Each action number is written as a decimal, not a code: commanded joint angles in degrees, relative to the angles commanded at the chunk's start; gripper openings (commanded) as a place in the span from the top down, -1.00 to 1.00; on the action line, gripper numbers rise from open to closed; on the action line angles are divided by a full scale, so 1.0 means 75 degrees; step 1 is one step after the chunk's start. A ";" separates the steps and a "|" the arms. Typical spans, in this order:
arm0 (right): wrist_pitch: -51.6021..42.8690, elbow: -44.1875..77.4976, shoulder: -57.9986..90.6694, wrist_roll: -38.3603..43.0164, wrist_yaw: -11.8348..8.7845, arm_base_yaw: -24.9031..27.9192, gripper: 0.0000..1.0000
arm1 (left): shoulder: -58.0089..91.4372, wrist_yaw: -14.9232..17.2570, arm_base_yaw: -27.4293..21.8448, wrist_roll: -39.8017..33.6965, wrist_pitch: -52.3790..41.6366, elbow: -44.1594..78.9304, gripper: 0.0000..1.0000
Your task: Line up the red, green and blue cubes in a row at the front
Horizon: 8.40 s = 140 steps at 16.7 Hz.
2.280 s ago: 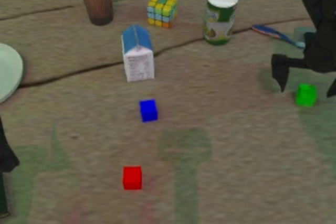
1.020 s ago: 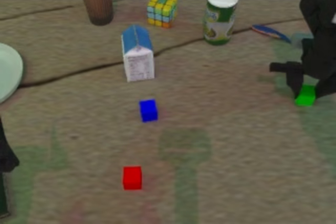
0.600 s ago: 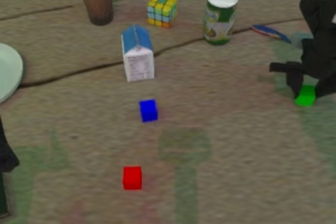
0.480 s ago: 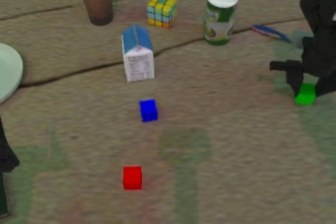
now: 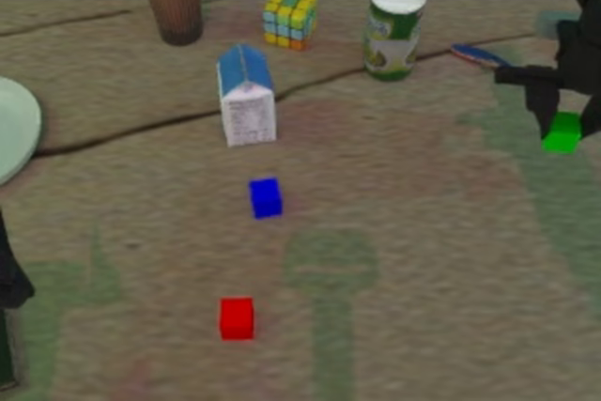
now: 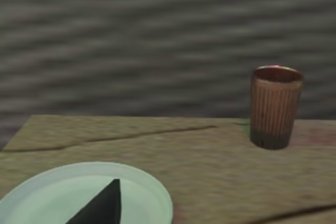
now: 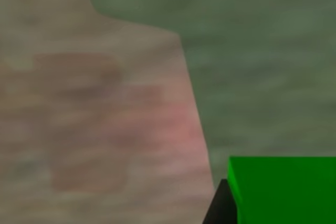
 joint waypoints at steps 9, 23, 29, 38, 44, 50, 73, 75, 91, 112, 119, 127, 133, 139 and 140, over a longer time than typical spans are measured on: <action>0.0011 -0.0291 -0.0203 0.1114 0.0011 0.1213 1.00 | 0.0000 0.0000 0.0000 0.0000 0.0000 0.0000 -1.00; 0.0199 -0.1647 -0.1424 0.4780 0.0046 0.5896 1.00 | 0.0000 0.0000 0.0000 0.0000 0.0000 0.0000 -1.00; 0.1000 -0.2152 -0.1130 0.4791 0.0040 0.5881 1.00 | 0.0000 0.0000 0.0000 0.0000 0.0000 0.0000 -1.00; 0.2052 -0.2827 -0.0750 0.4809 0.0052 0.5915 1.00 | 0.0000 0.0000 0.0000 0.0000 0.0000 0.0000 -1.00; 0.2052 -0.2827 -0.0750 0.4809 0.0052 0.5915 0.10 | 0.0000 0.0000 0.0000 0.0000 0.0000 0.0000 -1.00; 0.2052 -0.2827 -0.0750 0.4809 0.0052 0.5915 -0.81 | 0.0000 0.0000 0.0000 0.0000 0.0000 0.0000 -1.00; 0.0227 -0.1692 -0.1422 0.4808 0.0046 0.5946 -1.00 | 0.0001 0.0000 0.0000 0.0001 -0.0001 0.0001 -1.00; 0.0270 -0.1742 -0.1489 0.4768 0.0066 0.5917 -1.00 | 0.0076 0.0006 -0.0029 -0.0031 -0.0053 0.0075 -1.00; 0.4052 -0.9413 -0.9722 0.0680 0.0916 0.2058 -1.00 | 1.0745 0.0030 -0.2463 -0.3261 -0.5584 0.8905 -1.00; 0.8696 -1.4041 -1.7189 -0.2053 -0.0070 -0.0829 -1.00 | 1.7885 0.0035 -0.4147 -0.5477 -0.9127 1.5003 -1.00; 0.8696 -1.4041 -1.7189 -0.2053 -0.0070 -0.0829 -1.00 | 1.8484 0.0041 -0.4166 -0.5481 -0.7379 1.3886 -1.00; 0.8696 -1.4041 -1.7189 -0.2053 -0.0070 -0.0829 -1.00 | 1.8524 0.0042 -0.4168 -0.5484 -0.7301 1.3825 -0.40; 0.8696 -1.4041 -1.7189 -0.2053 -0.0070 -0.0829 -1.00 | 1.8524 0.0042 -0.4168 -0.5484 -0.7301 1.3825 0.51; 0.8696 -1.4041 -1.7189 -0.2053 -0.0070 -0.0829 -1.00 | 1.8524 0.0042 -0.4168 -0.5484 -0.7301 1.3825 1.00; 0.8696 -1.4041 -1.7189 -0.2053 -0.0070 -0.0829 -1.00 | 1.8524 0.0042 -0.4168 -0.5484 -0.7301 1.3825 1.00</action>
